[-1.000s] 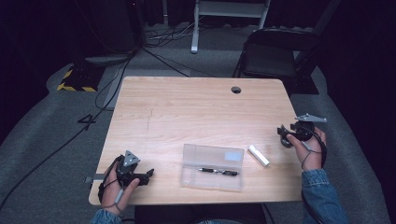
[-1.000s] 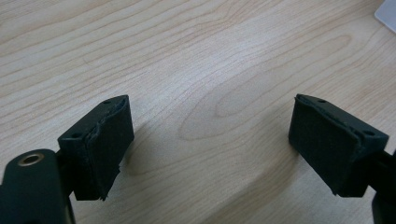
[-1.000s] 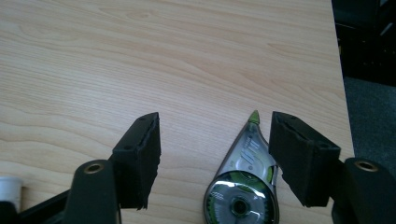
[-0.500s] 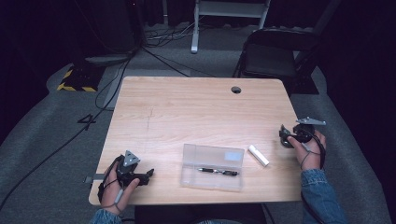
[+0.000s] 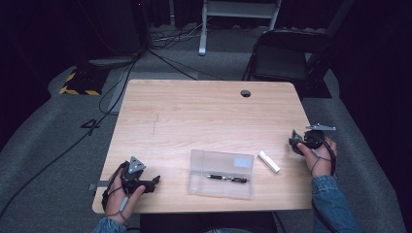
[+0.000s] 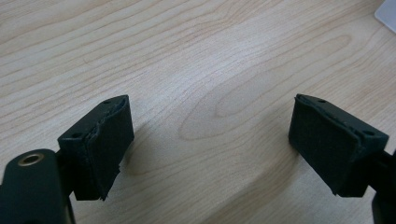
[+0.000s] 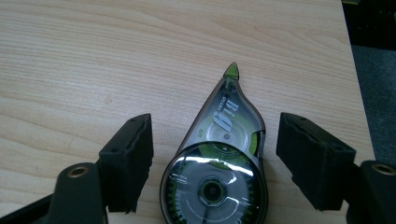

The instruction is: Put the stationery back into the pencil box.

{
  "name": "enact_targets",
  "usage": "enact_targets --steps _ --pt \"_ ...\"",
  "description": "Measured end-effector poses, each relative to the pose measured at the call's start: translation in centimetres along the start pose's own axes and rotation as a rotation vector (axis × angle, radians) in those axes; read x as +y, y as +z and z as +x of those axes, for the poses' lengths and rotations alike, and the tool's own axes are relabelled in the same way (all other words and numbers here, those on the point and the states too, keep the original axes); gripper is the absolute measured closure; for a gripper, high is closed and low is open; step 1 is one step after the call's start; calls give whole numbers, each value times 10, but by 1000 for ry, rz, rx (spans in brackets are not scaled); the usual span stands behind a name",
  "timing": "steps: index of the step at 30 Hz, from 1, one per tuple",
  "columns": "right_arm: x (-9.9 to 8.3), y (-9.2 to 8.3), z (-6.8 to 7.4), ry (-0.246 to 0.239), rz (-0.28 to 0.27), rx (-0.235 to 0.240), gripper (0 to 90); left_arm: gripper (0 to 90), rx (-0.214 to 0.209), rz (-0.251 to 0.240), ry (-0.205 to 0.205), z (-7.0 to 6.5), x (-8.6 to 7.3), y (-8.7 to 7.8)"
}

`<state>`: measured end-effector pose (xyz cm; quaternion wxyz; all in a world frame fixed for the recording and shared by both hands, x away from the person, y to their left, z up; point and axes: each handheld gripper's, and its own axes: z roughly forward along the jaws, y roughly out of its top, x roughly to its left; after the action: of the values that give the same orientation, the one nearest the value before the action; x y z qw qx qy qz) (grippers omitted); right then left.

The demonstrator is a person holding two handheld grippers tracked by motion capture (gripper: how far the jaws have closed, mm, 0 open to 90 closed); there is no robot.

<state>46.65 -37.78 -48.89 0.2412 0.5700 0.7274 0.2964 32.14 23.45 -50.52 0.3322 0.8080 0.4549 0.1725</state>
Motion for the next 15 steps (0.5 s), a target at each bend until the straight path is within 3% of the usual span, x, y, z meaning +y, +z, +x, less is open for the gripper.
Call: enact_targets --steps 7,15 --pt "-2 6 -1 2 17 18 308 144 0 0 0 0 0 0" --pt "0 6 3 -47 18 61 426 144 0 0 0 0 0 0"
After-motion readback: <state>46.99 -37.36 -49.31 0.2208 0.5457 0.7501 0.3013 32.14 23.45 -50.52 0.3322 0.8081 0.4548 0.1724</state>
